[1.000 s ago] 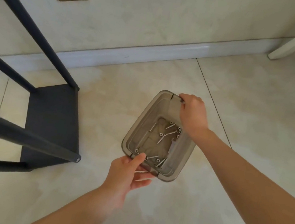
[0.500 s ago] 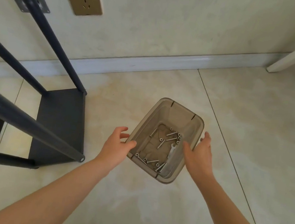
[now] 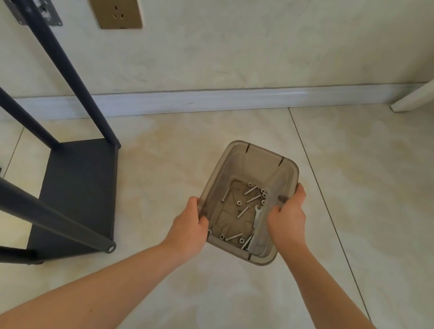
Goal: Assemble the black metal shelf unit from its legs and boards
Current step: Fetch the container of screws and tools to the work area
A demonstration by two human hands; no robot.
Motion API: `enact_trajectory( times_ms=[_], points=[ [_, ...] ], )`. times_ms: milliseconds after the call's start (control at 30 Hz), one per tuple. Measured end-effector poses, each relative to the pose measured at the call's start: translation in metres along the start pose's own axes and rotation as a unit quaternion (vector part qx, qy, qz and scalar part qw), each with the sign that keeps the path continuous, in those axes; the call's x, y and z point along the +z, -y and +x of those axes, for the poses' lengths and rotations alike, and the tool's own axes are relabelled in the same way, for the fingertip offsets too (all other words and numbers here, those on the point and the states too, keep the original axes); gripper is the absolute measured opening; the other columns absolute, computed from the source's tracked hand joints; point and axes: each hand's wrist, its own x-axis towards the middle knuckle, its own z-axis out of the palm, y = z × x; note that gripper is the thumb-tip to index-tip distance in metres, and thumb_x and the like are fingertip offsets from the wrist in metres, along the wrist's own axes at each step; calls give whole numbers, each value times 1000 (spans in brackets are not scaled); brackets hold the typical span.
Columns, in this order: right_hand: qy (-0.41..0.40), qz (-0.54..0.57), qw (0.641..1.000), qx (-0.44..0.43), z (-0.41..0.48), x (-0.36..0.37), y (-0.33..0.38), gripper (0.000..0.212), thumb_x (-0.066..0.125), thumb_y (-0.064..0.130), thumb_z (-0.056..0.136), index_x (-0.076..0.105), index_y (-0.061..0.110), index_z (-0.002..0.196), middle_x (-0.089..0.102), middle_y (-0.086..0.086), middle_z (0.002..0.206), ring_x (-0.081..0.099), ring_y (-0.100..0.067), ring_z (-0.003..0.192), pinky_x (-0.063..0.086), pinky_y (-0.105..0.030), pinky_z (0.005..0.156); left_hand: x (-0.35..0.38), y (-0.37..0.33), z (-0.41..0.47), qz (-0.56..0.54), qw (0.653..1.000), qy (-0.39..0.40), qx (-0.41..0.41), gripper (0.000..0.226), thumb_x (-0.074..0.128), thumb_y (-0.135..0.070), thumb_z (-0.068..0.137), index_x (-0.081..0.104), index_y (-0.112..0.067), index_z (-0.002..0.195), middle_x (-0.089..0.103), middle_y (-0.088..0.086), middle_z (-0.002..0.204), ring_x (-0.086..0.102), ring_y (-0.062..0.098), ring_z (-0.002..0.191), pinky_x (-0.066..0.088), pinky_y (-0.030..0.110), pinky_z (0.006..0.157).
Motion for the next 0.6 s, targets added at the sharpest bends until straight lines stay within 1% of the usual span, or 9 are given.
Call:
enact_trajectory(
  times_ms=[67,100,167,233,300,367,433,500,600],
  points=[
    [1,-1,1000,1,10,-3,2,68,40,2,97,9,19,155,50,-1,106,55,-27,92,49,-40,78,1,-7,5,-25,1000,7,-9,21,39,-7,102,45,-15,120,59,3,105,60,21,90,54,38,77],
    [4,-3,1000,1,14,-6,2,65,42,3,97,12,19,153,51,-4,109,55,-27,92,49,-41,78,2,-10,6,-40,999,12,-15,21,40,-7,102,46,-15,121,60,5,108,61,27,98,55,46,87],
    [18,-15,1000,2,21,-11,3,60,45,5,97,18,16,150,52,-6,111,54,-27,90,48,-39,73,3,-17,5,-63,997,19,-28,21,42,-8,102,47,-14,121,60,8,112,60,32,105,51,53,96],
    [33,-29,999,3,26,-18,6,61,47,6,96,18,13,150,53,-8,112,54,-27,90,45,-37,71,2,-21,1,-80,996,18,-40,21,47,-12,101,47,-15,122,59,5,111,59,28,103,51,51,98],
    [33,-49,998,-4,27,-24,10,64,48,10,97,16,10,152,54,-13,123,56,-28,96,44,-35,75,-4,-22,-5,-80,996,-6,-38,24,52,-14,100,48,-16,123,58,-1,113,59,24,101,52,47,97],
    [14,-78,997,-24,22,-32,17,64,51,15,98,18,7,153,45,-15,142,52,-32,118,44,-35,86,-16,-23,-16,-65,997,-36,-23,28,56,-15,99,48,-17,127,56,-4,120,59,21,103,52,44,96],
    [0,-107,992,-66,12,-38,26,59,52,17,98,27,7,150,42,-14,145,45,-33,130,41,-39,99,-34,-24,-32,-45,998,-49,-1,31,57,-15,100,47,-19,129,53,-7,123,59,15,100,53,37,91],
    [17,-147,982,-119,-3,-43,42,55,52,17,98,31,7,148,45,-14,142,46,-33,129,42,-40,101,-56,-23,-50,-33,998,-54,12,30,56,-14,100,47,-22,127,54,-8,123,57,9,97,52,31,86],
    [88,-222,946,-220,-27,-47,70,51,48,18,100,32,10,148,46,-10,143,53,-26,118,45,-35,96,-90,-20,-77,-24,997,-73,11,26,55,-13,100,50,-21,124,58,-7,119,59,13,102,53,30,83]
  ],
)
